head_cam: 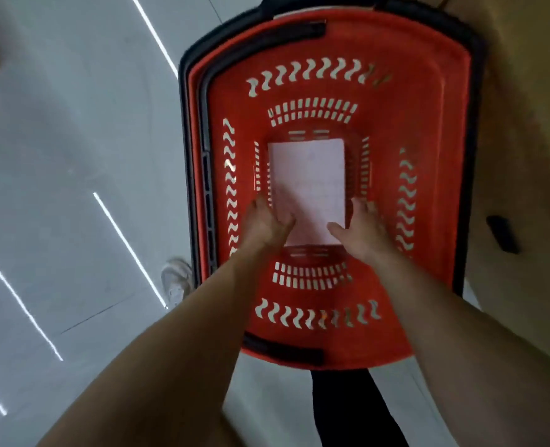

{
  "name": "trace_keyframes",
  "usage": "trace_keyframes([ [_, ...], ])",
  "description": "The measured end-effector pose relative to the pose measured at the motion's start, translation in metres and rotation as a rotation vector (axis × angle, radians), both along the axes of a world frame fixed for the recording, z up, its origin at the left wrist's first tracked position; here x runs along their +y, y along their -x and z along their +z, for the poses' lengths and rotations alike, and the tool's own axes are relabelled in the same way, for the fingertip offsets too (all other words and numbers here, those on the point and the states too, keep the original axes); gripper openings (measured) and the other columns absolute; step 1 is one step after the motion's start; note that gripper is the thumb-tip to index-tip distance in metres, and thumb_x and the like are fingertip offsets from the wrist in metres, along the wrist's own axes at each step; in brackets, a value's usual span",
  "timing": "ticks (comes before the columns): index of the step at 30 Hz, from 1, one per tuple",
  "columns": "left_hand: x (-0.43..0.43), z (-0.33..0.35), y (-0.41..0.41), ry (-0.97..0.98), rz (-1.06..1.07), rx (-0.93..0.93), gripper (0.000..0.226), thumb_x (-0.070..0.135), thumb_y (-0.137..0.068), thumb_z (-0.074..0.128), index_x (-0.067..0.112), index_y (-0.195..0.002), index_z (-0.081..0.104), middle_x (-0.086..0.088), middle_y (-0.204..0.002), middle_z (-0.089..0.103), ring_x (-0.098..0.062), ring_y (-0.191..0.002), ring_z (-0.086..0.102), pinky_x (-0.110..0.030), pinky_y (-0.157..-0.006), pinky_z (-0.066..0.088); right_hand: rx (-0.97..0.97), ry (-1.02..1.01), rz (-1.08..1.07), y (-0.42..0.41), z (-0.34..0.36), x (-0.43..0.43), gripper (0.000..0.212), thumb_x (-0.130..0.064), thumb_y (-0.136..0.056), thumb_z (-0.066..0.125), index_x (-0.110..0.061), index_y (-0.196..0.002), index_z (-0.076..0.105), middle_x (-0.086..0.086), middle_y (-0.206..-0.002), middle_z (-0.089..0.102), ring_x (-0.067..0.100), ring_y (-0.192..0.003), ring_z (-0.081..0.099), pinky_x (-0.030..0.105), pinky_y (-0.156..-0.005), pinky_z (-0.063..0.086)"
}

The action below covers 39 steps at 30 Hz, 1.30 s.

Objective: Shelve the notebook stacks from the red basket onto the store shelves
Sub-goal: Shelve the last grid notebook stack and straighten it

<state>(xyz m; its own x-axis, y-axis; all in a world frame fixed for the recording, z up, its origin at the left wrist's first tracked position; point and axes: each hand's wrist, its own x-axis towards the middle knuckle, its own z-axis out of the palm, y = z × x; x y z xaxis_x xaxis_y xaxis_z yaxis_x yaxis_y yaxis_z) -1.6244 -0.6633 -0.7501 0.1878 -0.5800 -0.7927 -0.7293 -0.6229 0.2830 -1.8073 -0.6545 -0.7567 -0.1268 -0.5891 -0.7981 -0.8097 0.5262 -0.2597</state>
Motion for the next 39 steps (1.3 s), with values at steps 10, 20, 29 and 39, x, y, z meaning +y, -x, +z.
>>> trace_keyframes([
  [10,0.01,-0.136,0.015,0.026,0.202,0.028,0.059,0.04,-0.094,0.064,0.006,-0.137,0.044,-0.016,-0.134,0.055,-0.03,-0.12,0.056,-0.041,-0.101,0.046,-0.018,0.042,-0.202,-0.009,-0.135,-0.005,0.098,-0.047,-0.092,0.066,-0.009,-0.162,0.008,0.015,-0.167,0.016,0.035,-0.152,0.021,0.045,-0.122,0.023],
  [20,0.031,-0.175,0.016,0.144,0.306,0.017,0.1,0.069,-0.08,0.064,0.026,-0.156,0.015,0.0,-0.163,0.027,-0.027,-0.148,0.03,-0.053,-0.119,0.03,-0.094,0.13,-0.242,-0.012,-0.18,0.02,0.12,-0.07,-0.08,0.067,-0.022,-0.16,-0.008,0.012,-0.169,0.007,0.032,-0.154,0.015,0.049,-0.124,0.023],
  [29,0.025,-0.169,0.021,0.17,0.392,0.028,0.085,0.06,-0.078,0.065,0.02,-0.147,0.035,0.0,-0.144,0.051,-0.026,-0.126,0.055,-0.047,-0.108,0.044,-0.092,0.176,-0.338,-0.018,-0.187,0.019,0.129,-0.061,-0.07,0.082,-0.025,-0.159,-0.004,0.012,-0.166,0.013,0.032,-0.152,0.019,0.047,-0.122,0.025],
  [39,0.024,-0.166,0.012,0.17,0.34,0.182,0.113,0.099,-0.057,0.048,0.044,-0.151,0.019,0.007,-0.158,0.036,-0.027,-0.143,0.041,-0.059,-0.109,0.041,-0.166,0.18,-0.441,-0.017,-0.183,0.016,0.129,-0.066,-0.071,0.079,-0.029,-0.16,-0.008,0.004,-0.17,0.005,0.024,-0.156,0.009,0.044,-0.125,0.018],
])
